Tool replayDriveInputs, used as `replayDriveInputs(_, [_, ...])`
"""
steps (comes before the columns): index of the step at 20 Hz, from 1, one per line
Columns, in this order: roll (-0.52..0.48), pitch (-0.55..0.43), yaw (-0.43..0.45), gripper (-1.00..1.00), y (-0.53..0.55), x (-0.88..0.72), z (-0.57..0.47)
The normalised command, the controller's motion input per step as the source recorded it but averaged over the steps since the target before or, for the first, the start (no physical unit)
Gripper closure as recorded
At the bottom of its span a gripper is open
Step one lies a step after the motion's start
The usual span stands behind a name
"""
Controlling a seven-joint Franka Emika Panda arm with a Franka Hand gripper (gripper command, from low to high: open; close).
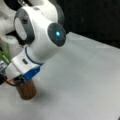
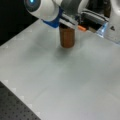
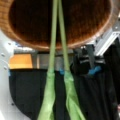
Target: Flower insertion into a vase
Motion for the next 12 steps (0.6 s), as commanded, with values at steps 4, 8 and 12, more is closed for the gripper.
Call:
replayDriveInputs(4, [0.222, -0.856, 0.087, -1.0, 0.37, 0.24, 0.29])
replayDriveInputs(8, [0.209, -0.934, 0.104, -1.0, 0.52, 0.12, -0.17])
replayDriveInputs(12, [0.096, -0.628, 0.035, -1.0, 0.64, -0.01, -0.36])
